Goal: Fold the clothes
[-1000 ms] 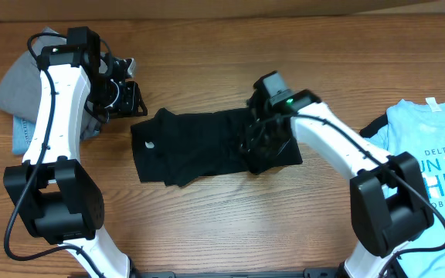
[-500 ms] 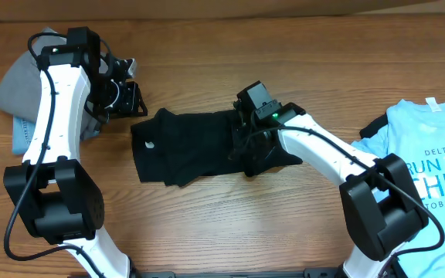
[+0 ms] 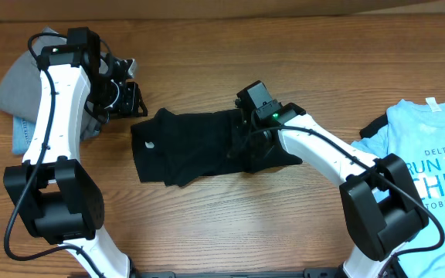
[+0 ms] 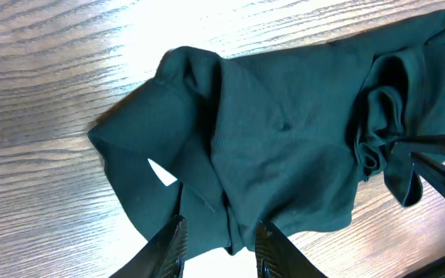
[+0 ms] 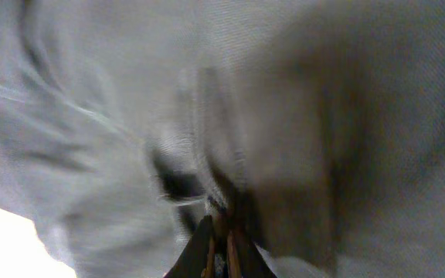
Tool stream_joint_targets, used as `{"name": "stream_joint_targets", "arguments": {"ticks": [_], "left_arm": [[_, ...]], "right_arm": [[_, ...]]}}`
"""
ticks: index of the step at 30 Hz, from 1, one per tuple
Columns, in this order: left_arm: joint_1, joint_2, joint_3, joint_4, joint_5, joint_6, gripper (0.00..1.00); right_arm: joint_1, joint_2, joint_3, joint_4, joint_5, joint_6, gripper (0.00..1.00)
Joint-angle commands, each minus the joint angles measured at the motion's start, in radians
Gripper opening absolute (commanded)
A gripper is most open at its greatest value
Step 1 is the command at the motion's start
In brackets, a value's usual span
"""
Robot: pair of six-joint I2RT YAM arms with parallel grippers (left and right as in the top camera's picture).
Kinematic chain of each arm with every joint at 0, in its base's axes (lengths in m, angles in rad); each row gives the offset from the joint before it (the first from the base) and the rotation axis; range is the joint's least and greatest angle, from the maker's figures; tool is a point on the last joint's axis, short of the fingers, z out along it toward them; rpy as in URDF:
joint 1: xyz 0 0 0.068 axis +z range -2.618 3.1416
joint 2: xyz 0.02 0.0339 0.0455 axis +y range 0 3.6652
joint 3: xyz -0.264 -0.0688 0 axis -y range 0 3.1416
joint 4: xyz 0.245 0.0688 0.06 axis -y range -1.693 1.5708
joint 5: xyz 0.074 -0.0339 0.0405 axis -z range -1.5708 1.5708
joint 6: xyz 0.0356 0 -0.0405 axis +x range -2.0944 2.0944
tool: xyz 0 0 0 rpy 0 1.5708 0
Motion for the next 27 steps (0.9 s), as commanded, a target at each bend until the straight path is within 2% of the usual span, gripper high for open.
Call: {"name": "stream_joint_targets", "arguments": {"ticks": [1,11,12,14,16,20,22,23,25,27], "left_arm": [[0.003,-0.018,0.018,-0.002,0.019,0.022,0.32],[0.003,-0.018,0.018,0.006,0.019,0.022,0.33],[0.003,-0.018,0.018,0.006,0.019,0.022,0.33],[0.003,-0.018,0.018,0.004,0.019,0.022,0.33],[0.003,-0.018,0.018,-0.002,0.019,0.022,0.33],[0.003,-0.018,0.018,-0.006,0.019,0.022,0.34],[0.003,-0.018,0.018,-0.004,0.019,0.022,0.34],[0.003,-0.018,0.018,-0.004,0.019,0.022,0.34],[0.003,-0.018,0.018,-0.005,0.019,0.022,0.22],[0.003,-0.018,0.018,-0.003,0.019,0.022,0.18]], "right_arm": [[-0.001,-0.001,-0.005,0.019,-0.064,0.055,0.04],[-0.002,-0.001,0.000,0.095,-0.089,0.063,0.07],[-0.002,-0.001,0.000,0.102,-0.091,0.063,0.10],[-0.002,-0.001,0.000,0.108,-0.090,0.063,0.35],[-0.009,-0.003,0.001,0.087,-0.090,0.063,0.37],[-0.046,-0.019,0.025,0.035,-0.094,0.048,0.34],[-0.070,-0.042,0.045,0.009,-0.097,0.024,0.27],[-0.083,-0.054,0.050,0.001,-0.097,0.024,0.20],[-0.112,-0.077,0.052,-0.013,-0.098,0.026,0.14],[-0.137,-0.085,0.052,-0.032,-0.098,0.037,0.07]]}}
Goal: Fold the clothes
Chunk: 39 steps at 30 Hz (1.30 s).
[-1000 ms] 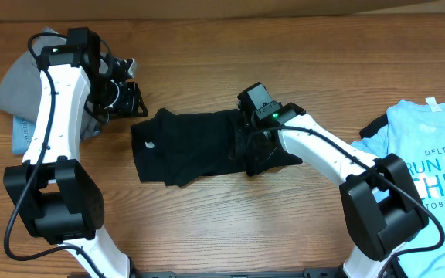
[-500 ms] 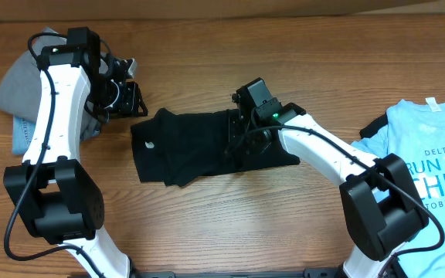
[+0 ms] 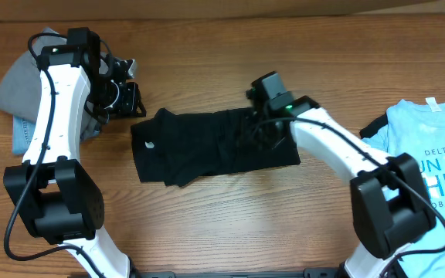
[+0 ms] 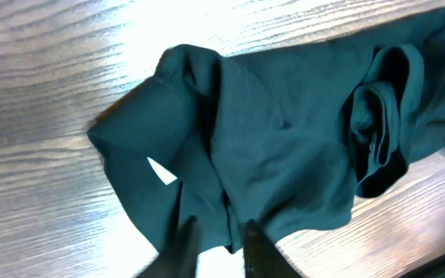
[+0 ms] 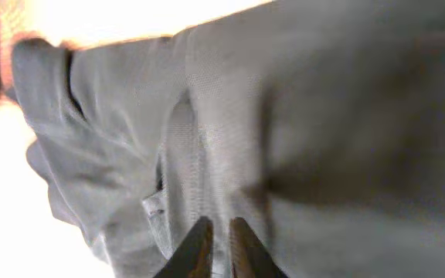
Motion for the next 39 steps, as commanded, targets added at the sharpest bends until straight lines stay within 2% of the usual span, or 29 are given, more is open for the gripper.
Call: {"name": "stream_joint_targets", "arguments": {"ticks": [1,6,11,17,21,23,25,29,31,34,36,39], "left_arm": [[0.002,-0.018,0.018,0.002,0.018,0.016,0.16],[-0.002,-0.018,0.018,0.013,0.018,0.016,0.15],[-0.002,-0.018,0.018,0.020,0.019,0.016,0.15],[-0.002,-0.018,0.018,0.019,0.019,0.016,0.15],[-0.002,-0.018,0.018,0.011,0.018,0.016,0.16],[-0.002,-0.018,0.018,0.003,0.018,0.016,0.16],[-0.002,-0.018,0.018,-0.009,0.017,0.017,0.20],[-0.002,-0.018,0.018,-0.030,0.006,0.021,0.40],[-0.001,-0.018,0.018,-0.032,0.008,0.020,0.44],[-0.004,-0.018,0.018,-0.021,0.063,0.021,0.45],[-0.018,-0.017,0.011,0.000,0.175,0.059,0.39],[-0.068,-0.013,-0.005,0.035,0.302,0.135,0.32]], "right_arm": [[-0.047,-0.063,0.037,-0.026,-0.005,0.011,0.05],[-0.062,-0.054,0.010,-0.055,0.001,0.016,0.04],[-0.041,-0.006,-0.052,-0.033,0.054,0.121,0.04],[0.023,0.051,-0.083,0.113,-0.129,0.134,0.04],[0.090,0.053,-0.078,0.242,-0.319,0.028,0.04],[0.102,0.051,-0.053,0.230,-0.326,0.008,0.04],[0.091,0.035,-0.026,0.195,-0.299,-0.012,0.04],[0.044,-0.031,0.026,0.099,-0.186,-0.050,0.04],[0.019,-0.056,0.045,0.059,-0.131,-0.050,0.04],[-0.016,-0.065,0.046,0.039,-0.108,-0.045,0.05],[-0.029,-0.061,0.046,0.007,-0.057,-0.031,0.05],[-0.047,-0.060,0.046,-0.089,0.120,0.108,0.05]]}}
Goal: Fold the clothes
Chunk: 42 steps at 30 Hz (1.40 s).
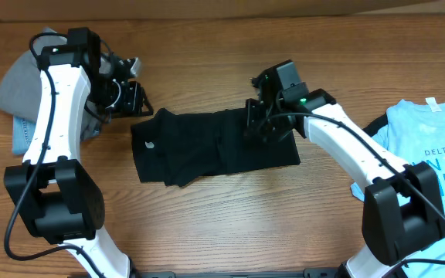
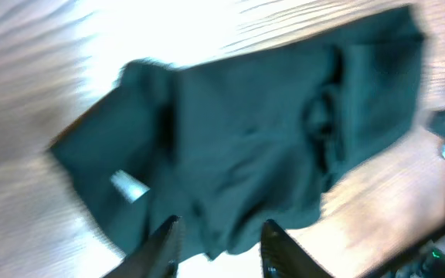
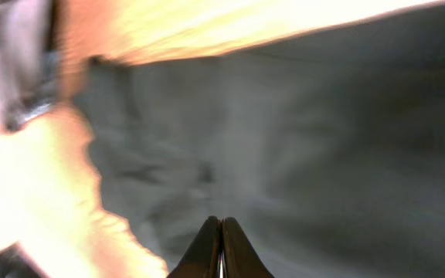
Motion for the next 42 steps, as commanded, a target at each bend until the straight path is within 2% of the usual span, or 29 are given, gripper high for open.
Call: {"name": "stream_joint_targets", "arguments": {"ticks": [1,3,6,8,11,16,19,25,26,28,32,37,40,42], "left_arm": [[-0.083,-0.011,-0.010,0.037,0.178,0.090,0.31],[-0.142,-0.002,-0.019,0.072,0.167,0.105,0.31],[-0.241,0.028,-0.021,0.127,0.143,0.134,0.31],[-0.307,0.061,-0.021,0.188,0.058,0.116,0.31],[-0.376,0.118,-0.021,0.271,-0.109,0.001,0.36],[-0.421,0.209,-0.021,0.342,-0.132,-0.042,0.36],[-0.418,0.247,-0.021,0.380,-0.138,-0.096,0.40],[-0.420,0.286,-0.021,0.452,-0.088,-0.121,0.46],[-0.420,0.287,-0.021,0.457,-0.077,-0.122,0.44],[-0.420,0.287,-0.021,0.463,-0.057,-0.126,0.33],[-0.417,0.287,-0.021,0.462,-0.056,-0.125,0.04],[-0.384,0.284,-0.020,0.445,-0.069,-0.129,0.04],[-0.340,0.278,-0.020,0.423,-0.121,-0.176,0.04],[-0.302,0.274,-0.020,0.418,-0.104,-0.183,0.04]], "right_arm": [[-0.018,-0.014,0.011,-0.084,0.221,0.157,0.04],[-0.042,-0.014,0.010,-0.166,0.278,0.245,0.04],[-0.095,-0.014,-0.002,-0.233,0.272,0.257,0.05],[-0.128,-0.014,-0.014,-0.250,0.245,0.232,0.06],[-0.168,-0.014,-0.034,-0.246,0.137,0.128,0.13],[-0.177,-0.014,-0.046,-0.279,0.094,0.019,0.15],[-0.176,-0.014,-0.061,-0.267,0.111,0.021,0.14],[-0.176,-0.014,-0.148,-0.193,0.119,0.085,0.11],[-0.176,-0.013,-0.161,-0.181,0.116,0.085,0.11],[-0.176,-0.013,-0.181,-0.170,0.116,0.108,0.11],[-0.176,-0.013,-0.203,-0.154,0.116,0.119,0.11],[-0.176,-0.013,-0.203,-0.145,0.120,0.130,0.11],[-0.176,-0.013,-0.203,-0.145,0.120,0.135,0.12],[-0.176,-0.013,-0.203,-0.144,0.120,0.138,0.12]]}}
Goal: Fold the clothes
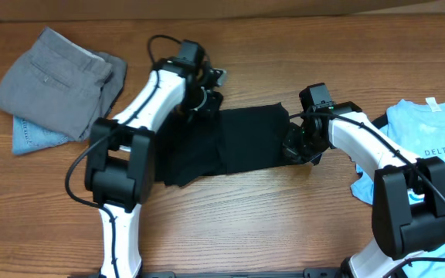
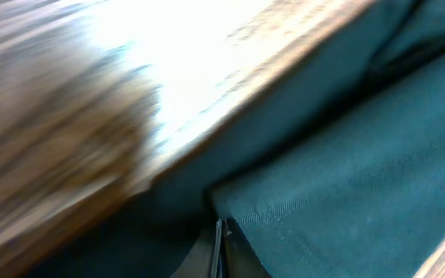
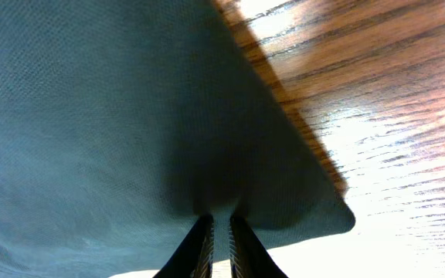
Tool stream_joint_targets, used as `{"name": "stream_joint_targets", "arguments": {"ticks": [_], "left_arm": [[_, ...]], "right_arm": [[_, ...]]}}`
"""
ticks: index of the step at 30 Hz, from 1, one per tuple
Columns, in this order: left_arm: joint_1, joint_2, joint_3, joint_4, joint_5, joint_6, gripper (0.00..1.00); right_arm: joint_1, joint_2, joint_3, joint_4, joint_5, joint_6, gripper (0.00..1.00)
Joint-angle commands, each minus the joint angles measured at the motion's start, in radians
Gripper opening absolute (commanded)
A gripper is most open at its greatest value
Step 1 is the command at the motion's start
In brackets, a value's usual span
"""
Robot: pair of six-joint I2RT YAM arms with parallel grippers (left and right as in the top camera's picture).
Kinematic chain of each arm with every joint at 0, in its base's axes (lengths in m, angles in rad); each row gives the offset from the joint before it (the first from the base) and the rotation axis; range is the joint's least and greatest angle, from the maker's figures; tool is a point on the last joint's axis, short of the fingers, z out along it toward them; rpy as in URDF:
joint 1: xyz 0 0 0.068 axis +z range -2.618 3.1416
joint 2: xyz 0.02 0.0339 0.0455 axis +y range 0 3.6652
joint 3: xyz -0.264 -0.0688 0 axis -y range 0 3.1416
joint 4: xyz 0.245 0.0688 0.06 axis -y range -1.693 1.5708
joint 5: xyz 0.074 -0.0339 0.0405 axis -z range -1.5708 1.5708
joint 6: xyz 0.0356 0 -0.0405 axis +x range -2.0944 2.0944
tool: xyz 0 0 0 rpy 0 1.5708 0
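Observation:
A black garment (image 1: 246,143) lies crumpled lengthwise on the wooden table (image 1: 230,224). My left gripper (image 1: 207,102) is at its far edge near the middle. In the left wrist view the left gripper (image 2: 219,232) is shut on a hemmed edge of the dark cloth (image 2: 346,177). My right gripper (image 1: 293,147) is at the garment's right end. The right wrist view shows the right gripper (image 3: 221,228) pinching the cloth (image 3: 91,116) near a corner, with a thin strip of fabric between the fingers.
Folded grey trousers (image 1: 52,73) lie on blue jeans (image 1: 31,137) at the back left. A light blue printed T-shirt (image 1: 431,150) is spread at the right edge. Bare wood (image 3: 377,93) runs along the front and back of the table.
My left gripper was open beside the garment's left end; it is now shut on the far edge near the middle. My right gripper went from above the upper right part to the right end.
First my right gripper was shut in the garment's bunched right part while the left hung open at the left end. Then the right part lay flatter and the right gripper stood above it. Now both grippers are shut on the garment's edges.

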Motion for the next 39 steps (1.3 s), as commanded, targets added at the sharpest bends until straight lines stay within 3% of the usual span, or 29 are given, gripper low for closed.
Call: {"name": "stream_joint_targets", "arguments": {"ticks": [1,3,5,7,10,15,17,20,31,36,39], "left_arm": [[0.080,-0.005,-0.002,-0.002,0.004,-0.046,0.04],[0.108,-0.005,-0.001,0.004,0.085,-0.045,0.05],[0.121,-0.005,-0.001,0.004,0.134,-0.045,0.29],[0.126,-0.005,-0.001,0.003,0.150,-0.045,0.36],[0.127,-0.005,0.000,-0.009,0.169,-0.045,0.35],[0.122,-0.006,0.037,-0.089,0.257,0.033,0.24],[0.111,-0.012,0.066,-0.137,0.266,0.065,0.22],[0.077,-0.026,0.092,-0.182,0.245,0.071,0.19],[-0.114,-0.027,0.088,-0.190,-0.046,0.085,0.11],[-0.120,-0.027,0.040,-0.160,-0.257,0.001,0.11],[-0.104,-0.027,-0.006,-0.130,-0.294,-0.016,0.11]], "right_arm": [[0.004,-0.013,-0.005,0.003,-0.001,0.016,0.12],[0.004,-0.013,-0.005,0.005,-0.001,0.016,0.15],[0.004,-0.013,-0.005,0.011,-0.001,0.016,0.16],[0.004,-0.013,-0.005,0.014,-0.001,0.016,0.16],[0.004,-0.012,-0.005,0.010,-0.001,0.016,0.17],[0.004,-0.012,-0.006,-0.019,0.050,0.043,0.15],[0.004,-0.012,-0.010,-0.020,0.051,0.058,0.05],[0.004,-0.012,-0.014,-0.014,0.054,0.086,0.04],[0.004,0.016,-0.018,0.055,0.058,0.094,0.08],[0.003,0.088,-0.018,0.060,-0.041,0.098,0.06],[-0.002,0.111,-0.018,0.049,-0.058,0.117,0.04]]}}
